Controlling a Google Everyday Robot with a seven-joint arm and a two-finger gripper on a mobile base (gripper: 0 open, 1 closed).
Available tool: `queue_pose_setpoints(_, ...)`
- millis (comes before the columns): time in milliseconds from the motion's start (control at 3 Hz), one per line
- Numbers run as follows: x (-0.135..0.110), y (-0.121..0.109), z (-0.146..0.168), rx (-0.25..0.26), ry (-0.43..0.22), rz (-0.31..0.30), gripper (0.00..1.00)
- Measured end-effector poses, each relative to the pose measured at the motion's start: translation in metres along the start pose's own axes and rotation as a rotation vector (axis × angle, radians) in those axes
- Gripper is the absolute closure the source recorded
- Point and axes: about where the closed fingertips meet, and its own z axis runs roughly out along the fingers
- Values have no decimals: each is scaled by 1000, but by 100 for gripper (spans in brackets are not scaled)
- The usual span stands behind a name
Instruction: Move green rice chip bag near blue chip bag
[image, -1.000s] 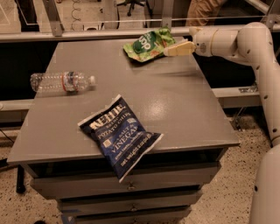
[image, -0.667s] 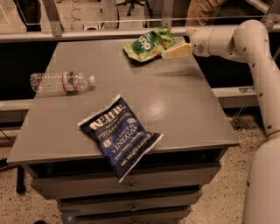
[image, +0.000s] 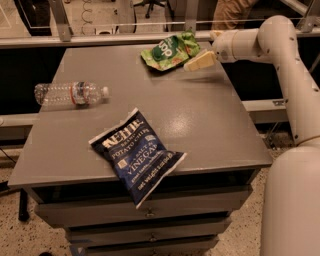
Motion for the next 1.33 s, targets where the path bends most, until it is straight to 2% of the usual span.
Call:
queue_pose_setpoints(333,6,-7,14,14,40,-29,0)
queue_pose_setpoints(1000,1,-5,42,-7,34,-29,41)
queue_pose_setpoints(1333,-4,-6,40,-8,30,-27,64)
